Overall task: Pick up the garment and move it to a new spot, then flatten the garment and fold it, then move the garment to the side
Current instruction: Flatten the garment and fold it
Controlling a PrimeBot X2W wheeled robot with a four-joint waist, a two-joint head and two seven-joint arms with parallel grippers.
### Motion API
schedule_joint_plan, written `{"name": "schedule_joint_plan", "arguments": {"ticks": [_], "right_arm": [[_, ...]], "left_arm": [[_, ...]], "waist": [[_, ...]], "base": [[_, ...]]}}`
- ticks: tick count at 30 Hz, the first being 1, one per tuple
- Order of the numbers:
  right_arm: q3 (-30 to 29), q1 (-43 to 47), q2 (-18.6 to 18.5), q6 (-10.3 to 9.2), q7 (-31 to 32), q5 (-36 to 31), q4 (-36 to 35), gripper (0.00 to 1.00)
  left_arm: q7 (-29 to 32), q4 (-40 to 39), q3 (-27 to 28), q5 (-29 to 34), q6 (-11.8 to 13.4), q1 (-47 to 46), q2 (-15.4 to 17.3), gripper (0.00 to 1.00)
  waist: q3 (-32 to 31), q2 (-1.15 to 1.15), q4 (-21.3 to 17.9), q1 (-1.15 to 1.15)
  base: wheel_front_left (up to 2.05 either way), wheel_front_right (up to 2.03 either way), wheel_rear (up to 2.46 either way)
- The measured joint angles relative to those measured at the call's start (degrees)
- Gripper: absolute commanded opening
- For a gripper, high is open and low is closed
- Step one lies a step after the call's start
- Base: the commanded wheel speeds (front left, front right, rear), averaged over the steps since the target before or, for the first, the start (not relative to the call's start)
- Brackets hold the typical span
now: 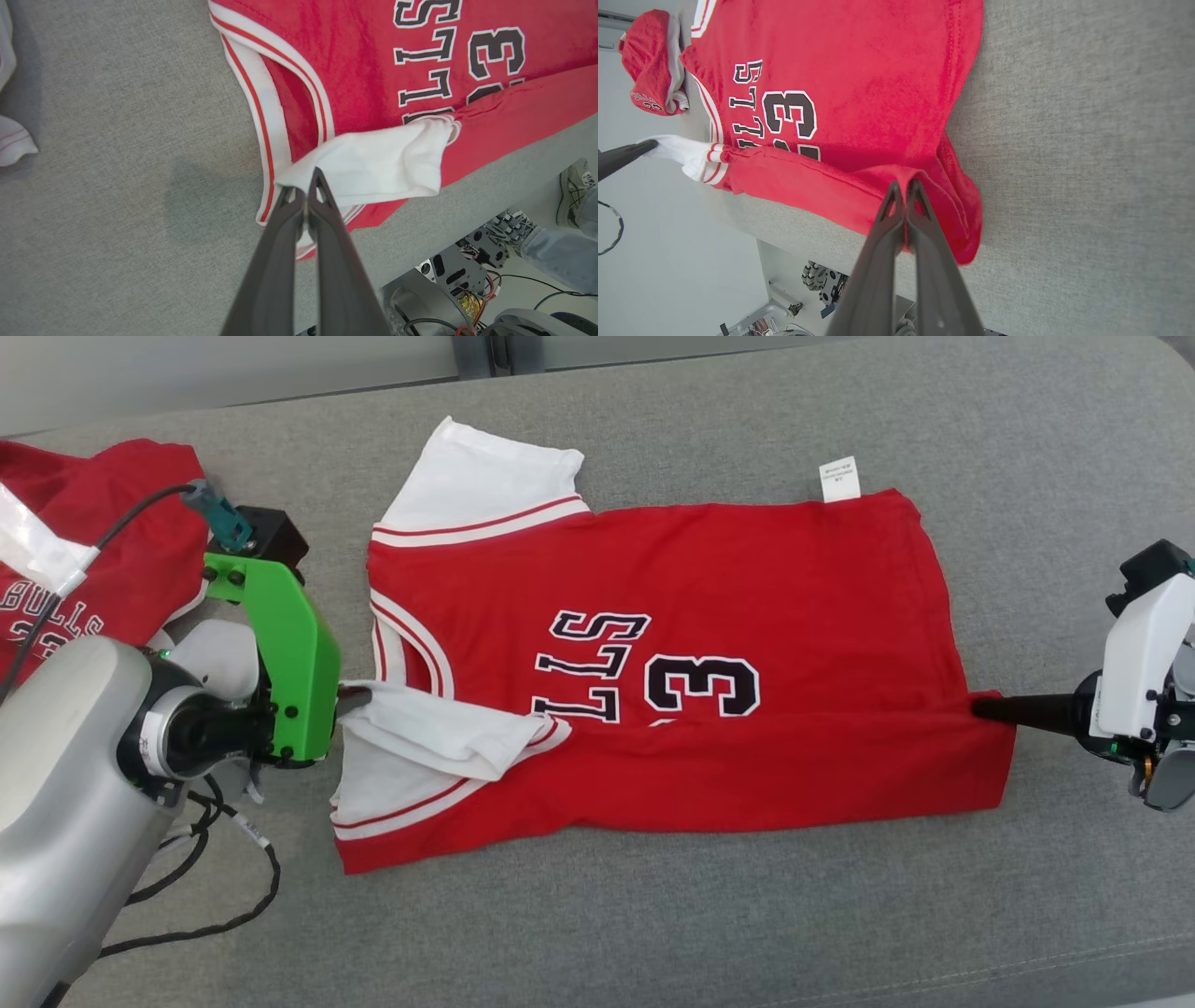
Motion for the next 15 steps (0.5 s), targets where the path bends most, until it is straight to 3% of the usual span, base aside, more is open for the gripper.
{"name": "schedule_joint_plan", "arguments": {"ticks": [4,5,6,7,9,10,15], "right_arm": [[0.9,-1.4,1.6,0.0,0.6,-0.5,2.2,0.0],[1.1,-1.7,1.9,0.0,0.6,-0.7,2.5,0.07],[1.1,-2.0,2.1,0.0,0.5,-0.8,2.8,0.33],[1.1,-2.3,2.5,0.0,0.1,-1.2,3.1,0.99],[1.2,-2.4,3.0,0.0,-0.2,-1.3,3.4,1.0],[1.2,-2.4,3.4,0.0,-0.8,-1.3,3.5,1.0],[0.3,-2.3,3.8,0.0,-4.2,-2.1,3.1,1.0]], "left_arm": [[-2.0,4.4,-0.3,0.6,-1.7,-1.7,-2.6,0.0],[-2.5,5.6,-0.3,0.7,-1.9,-2.1,-3.1,0.0],[-2.8,6.5,-0.3,0.7,-2.2,-2.2,-3.4,0.0],[-3.3,7.6,-0.2,0.7,-2.4,-2.3,-3.8,0.0],[-4.8,9.4,0.0,0.7,-3.1,-2.3,-4.4,0.95],[-5.6,10.4,0.1,0.9,-3.5,-2.3,-4.6,1.0],[-7.5,13.0,0.0,1.0,-5.8,-2.1,-4.9,1.0]], "waist": [[1.2,0.0,-0.6,0.0],[1.4,0.0,-0.8,0.0],[1.5,0.0,-0.9,0.0],[1.6,0.0,-1.1,0.0],[1.5,0.0,-1.2,0.0],[1.4,0.0,-1.2,0.0],[-0.5,0.0,-1.2,0.0]], "base": [[0.0,0.0,0.0],[0.0,0.0,0.0],[0.0,0.0,0.0],[0.0,0.0,0.0],[0.0,0.0,0.0],[0.0,0.0,0.0],[0.0,0.0,0.0]]}}
